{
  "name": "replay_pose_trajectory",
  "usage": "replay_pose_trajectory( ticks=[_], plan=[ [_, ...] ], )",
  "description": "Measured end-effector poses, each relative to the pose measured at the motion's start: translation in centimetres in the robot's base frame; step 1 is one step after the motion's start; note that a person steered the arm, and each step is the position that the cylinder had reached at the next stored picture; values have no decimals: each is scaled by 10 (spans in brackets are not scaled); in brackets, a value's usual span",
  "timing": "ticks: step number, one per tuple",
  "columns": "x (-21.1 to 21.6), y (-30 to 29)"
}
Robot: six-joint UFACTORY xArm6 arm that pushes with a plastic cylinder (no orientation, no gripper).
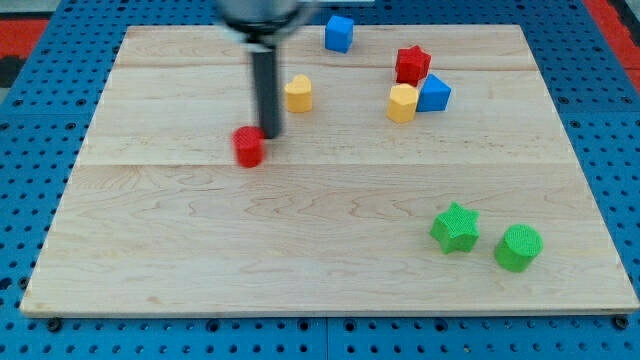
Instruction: Move red star into red circle
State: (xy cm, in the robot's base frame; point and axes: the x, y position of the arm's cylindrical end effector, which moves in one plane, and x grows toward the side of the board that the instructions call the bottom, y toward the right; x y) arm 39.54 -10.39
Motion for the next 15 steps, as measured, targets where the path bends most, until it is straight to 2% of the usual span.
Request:
replay_pose_trajectory(
  ticks=[1,2,3,4,5,6,8,9,10,11,12,13,14,15],
  plan=[
    [18,82],
    [48,0],
    [1,-65],
    [-5,-56],
    [-42,-18],
    [-112,23],
    [-140,229],
    [-139,303],
    [-122,327],
    [-102,289],
    [-111,170],
    [-132,79],
    [-130,116],
    [-111,79]
  ],
)
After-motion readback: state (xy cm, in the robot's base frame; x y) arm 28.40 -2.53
